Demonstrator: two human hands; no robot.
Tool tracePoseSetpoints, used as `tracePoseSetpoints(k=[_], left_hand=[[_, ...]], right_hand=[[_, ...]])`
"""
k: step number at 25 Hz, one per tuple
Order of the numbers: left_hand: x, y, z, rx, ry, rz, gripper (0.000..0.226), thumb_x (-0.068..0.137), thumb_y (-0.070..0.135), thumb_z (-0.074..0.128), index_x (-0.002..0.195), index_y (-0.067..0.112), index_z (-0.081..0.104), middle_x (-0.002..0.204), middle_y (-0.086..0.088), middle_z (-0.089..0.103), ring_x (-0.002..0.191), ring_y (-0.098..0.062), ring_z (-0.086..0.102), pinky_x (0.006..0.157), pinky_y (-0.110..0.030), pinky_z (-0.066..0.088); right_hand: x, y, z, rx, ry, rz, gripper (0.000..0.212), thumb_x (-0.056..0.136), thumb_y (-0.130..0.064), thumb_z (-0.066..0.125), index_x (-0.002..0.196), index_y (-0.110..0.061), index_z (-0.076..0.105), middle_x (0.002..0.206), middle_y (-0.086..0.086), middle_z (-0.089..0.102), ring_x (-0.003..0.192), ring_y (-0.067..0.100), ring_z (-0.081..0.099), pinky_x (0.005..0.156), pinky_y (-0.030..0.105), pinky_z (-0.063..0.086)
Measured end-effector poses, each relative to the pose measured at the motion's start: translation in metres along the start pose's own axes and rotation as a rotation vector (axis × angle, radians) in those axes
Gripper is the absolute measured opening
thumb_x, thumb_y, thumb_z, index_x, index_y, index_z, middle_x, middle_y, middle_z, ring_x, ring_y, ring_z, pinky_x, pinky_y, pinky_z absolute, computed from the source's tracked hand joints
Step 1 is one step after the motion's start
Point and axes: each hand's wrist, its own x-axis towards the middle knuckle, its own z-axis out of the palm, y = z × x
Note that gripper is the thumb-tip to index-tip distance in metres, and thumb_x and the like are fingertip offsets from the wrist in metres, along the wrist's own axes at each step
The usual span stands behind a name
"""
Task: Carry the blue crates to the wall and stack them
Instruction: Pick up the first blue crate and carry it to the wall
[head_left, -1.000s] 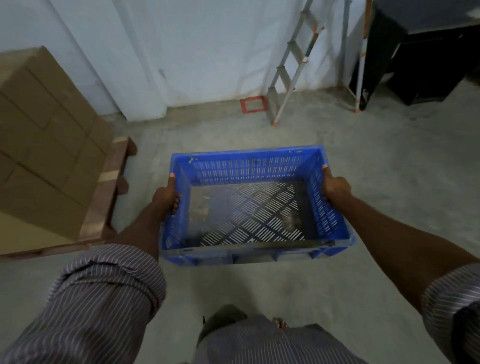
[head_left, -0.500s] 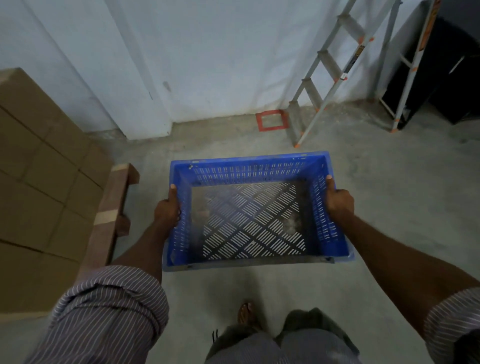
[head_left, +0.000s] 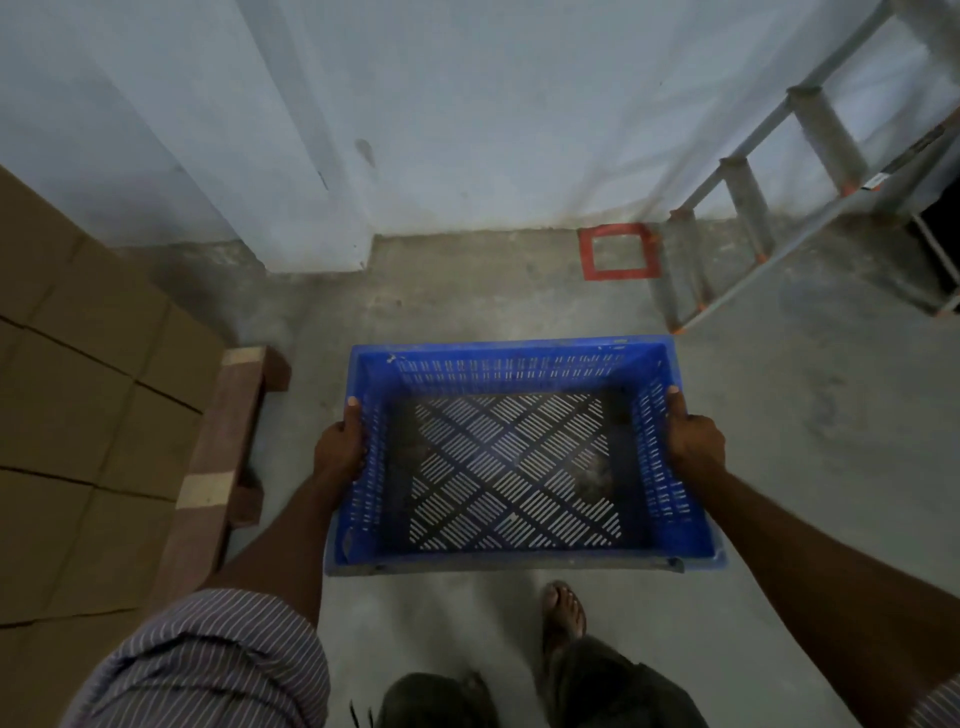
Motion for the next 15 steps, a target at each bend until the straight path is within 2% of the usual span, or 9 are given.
tracePoseSetpoints(k=[4,6,8,9,11,12,13,15], left_hand=[[0.106,-0.012,-0.002,0.0,-0.011,-0.072,0.074,0.091,0.08,0.035,0.072,0.014,0.061,0.064,-0.011,0.06,0.06,-0.027,0.055,0.068,-0.043,0.047],[0.155,-0.022,-0.004,0.018,-0.011,-0.081,0.072,0.092,0.079,0.035,0.072,0.014,0.062,0.066,-0.012,0.061,0.063,-0.028,0.057,0.069,-0.046,0.049],[0.205,-0.036,-0.008,0.039,-0.037,-0.08,0.07,0.095,0.075,0.033,0.073,0.015,0.061,0.068,-0.012,0.062,0.065,-0.028,0.058,0.072,-0.047,0.052],[0.227,-0.045,-0.009,0.047,-0.046,-0.081,0.069,0.096,0.075,0.032,0.073,0.016,0.06,0.069,-0.012,0.062,0.066,-0.028,0.058,0.073,-0.048,0.052],[0.272,-0.07,-0.015,0.065,-0.043,-0.076,0.078,0.086,0.086,0.028,0.073,0.015,0.06,0.072,-0.016,0.063,0.069,-0.034,0.06,0.075,-0.052,0.053],[0.296,-0.081,-0.019,0.065,-0.044,-0.08,0.085,0.078,0.094,0.027,0.072,0.015,0.059,0.074,-0.02,0.063,0.071,-0.04,0.061,0.074,-0.053,0.051],[0.317,-0.091,-0.022,0.049,-0.041,-0.088,0.09,0.071,0.099,0.027,0.072,0.015,0.059,0.073,-0.021,0.061,0.069,-0.042,0.059,0.071,-0.052,0.049],[0.353,-0.096,-0.025,0.026,-0.035,-0.095,0.094,0.063,0.104,0.03,0.072,0.015,0.059,0.066,-0.014,0.058,0.064,-0.033,0.053,0.068,-0.049,0.044]], right_hand=[[0.053,-0.055,0.068,-0.058,-0.024,0.033,0.085,0.094,-0.08,0.022,0.079,-0.006,0.062,0.11,0.034,0.067,0.106,0.046,0.064,0.096,0.046,0.048],[0.075,-0.072,0.111,-0.084,-0.041,0.064,0.088,0.094,-0.079,0.021,0.083,-0.004,0.064,0.108,0.034,0.067,0.106,0.046,0.064,0.095,0.045,0.047],[0.095,-0.085,0.161,-0.082,-0.05,0.103,0.101,0.089,-0.086,0.017,0.087,0.001,0.069,0.103,0.033,0.068,0.103,0.044,0.065,0.091,0.043,0.047],[0.102,-0.089,0.184,-0.08,-0.041,0.101,0.112,0.079,-0.095,0.013,0.087,0.001,0.07,0.099,0.032,0.069,0.099,0.043,0.066,0.09,0.042,0.048],[0.12,-0.089,0.23,-0.068,-0.016,0.103,0.129,0.054,-0.108,0.003,0.081,-0.003,0.072,0.091,0.029,0.071,0.092,0.041,0.068,0.088,0.042,0.051],[0.128,-0.092,0.251,-0.07,-0.009,0.113,0.13,0.047,-0.11,0.001,0.078,-0.005,0.071,0.089,0.028,0.071,0.09,0.041,0.069,0.088,0.043,0.052],[0.134,-0.096,0.267,-0.074,-0.003,0.112,0.13,0.046,-0.111,0.0,0.076,-0.006,0.071,0.088,0.027,0.071,0.089,0.041,0.069,0.088,0.043,0.053],[0.144,-0.113,0.289,-0.08,0.0,0.102,0.129,0.047,-0.11,0.0,0.074,-0.006,0.07,0.086,0.026,0.071,0.087,0.041,0.069,0.087,0.043,0.052]])
